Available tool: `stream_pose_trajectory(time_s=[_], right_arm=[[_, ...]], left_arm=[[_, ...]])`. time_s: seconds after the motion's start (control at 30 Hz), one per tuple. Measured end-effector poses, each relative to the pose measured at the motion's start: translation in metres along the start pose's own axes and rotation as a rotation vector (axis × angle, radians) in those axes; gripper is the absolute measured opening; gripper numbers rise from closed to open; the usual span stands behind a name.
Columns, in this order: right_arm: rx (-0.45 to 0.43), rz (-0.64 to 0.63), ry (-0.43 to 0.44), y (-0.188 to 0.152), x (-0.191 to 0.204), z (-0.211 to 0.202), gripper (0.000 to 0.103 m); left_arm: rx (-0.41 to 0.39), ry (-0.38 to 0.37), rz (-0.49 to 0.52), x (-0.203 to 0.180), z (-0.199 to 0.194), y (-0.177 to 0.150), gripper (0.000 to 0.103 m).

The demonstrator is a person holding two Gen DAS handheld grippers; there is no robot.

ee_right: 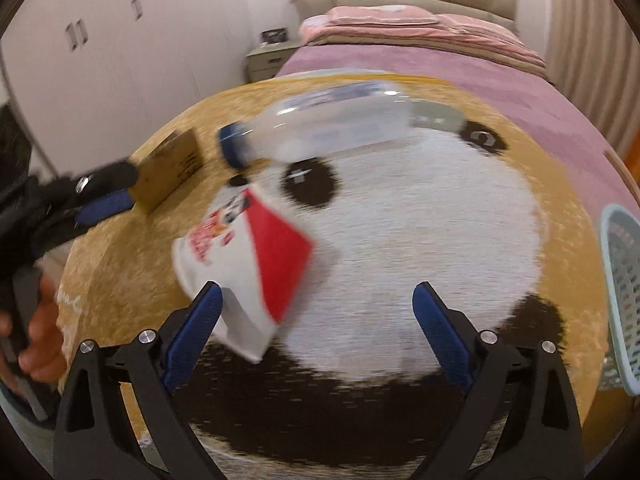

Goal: Collect trash
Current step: 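Move the left tool to the brown cardboard while the right tool approaches the red-white paper cup, then grasp the brown cardboard with the left tool while the right tool grasps the red-white cup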

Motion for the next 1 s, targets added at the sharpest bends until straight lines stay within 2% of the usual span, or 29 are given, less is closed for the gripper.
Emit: stream_pose_trajectory(time_s=[0.1, 0.2, 0.23, 0.27, 0.43, 0.57, 0.67, 0.73, 0.8, 0.9, 1.0], right_arm=[[-0.022, 0.033, -0.012, 0.003, -0.012, -0.006, 0.091], [-0.031, 0.064, 0.034, 0.004, -0.015, -0.012, 0.091], [-0.031, 0.065, 0.049, 0.004, -0.014, -0.013, 0.091], [-0.031, 0.061, 0.060, 0.003, -0.012, -0.014, 0.091], [-0.027, 0.023, 0.089, 0.004, 0.010, -0.012, 0.091], [-0.013, 0.012, 0.117, 0.003, 0.023, -0.008, 0.091], [0.007, 0.029, 0.134, 0.003, 0.027, 0.001, 0.091], [0.027, 0.056, 0.147, 0.004, 0.026, 0.008, 0.091], [0.046, 0.091, 0.160, 0.007, 0.023, 0.016, 0.091], [0.055, 0.121, 0.167, 0.010, 0.020, 0.022, 0.091], [0.057, 0.124, 0.170, 0.013, 0.022, 0.024, 0.091]], left_arm=[[-0.030, 0.089, 0.019, -0.003, -0.008, -0.003, 0.075], [-0.054, 0.211, 0.028, 0.006, -0.014, 0.001, 0.089], [-0.045, 0.267, 0.037, 0.011, -0.012, 0.002, 0.090], [-0.035, 0.285, 0.042, 0.016, -0.009, 0.005, 0.090], [0.059, 0.211, 0.008, 0.039, 0.021, 0.016, 0.090], [0.067, 0.221, 0.026, 0.040, 0.033, 0.021, 0.089], [0.072, 0.266, 0.057, 0.035, 0.038, 0.022, 0.078], [0.072, 0.311, 0.089, 0.032, 0.040, 0.023, 0.067], [0.066, 0.334, 0.103, 0.032, 0.038, 0.022, 0.061], [0.050, 0.321, 0.089, 0.031, 0.032, 0.022, 0.056], [0.031, 0.306, 0.071, 0.032, 0.026, 0.021, 0.054]])
Point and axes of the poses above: each gripper's, at about its wrist camera, not at the fingertips, and z roughly the way its jaws point, x to its left, y to its top, the point moved 2 cm from there along z, roughly the way its jaws point, and after that the axes turned 9 degrees about z, right-handed, at the moved point
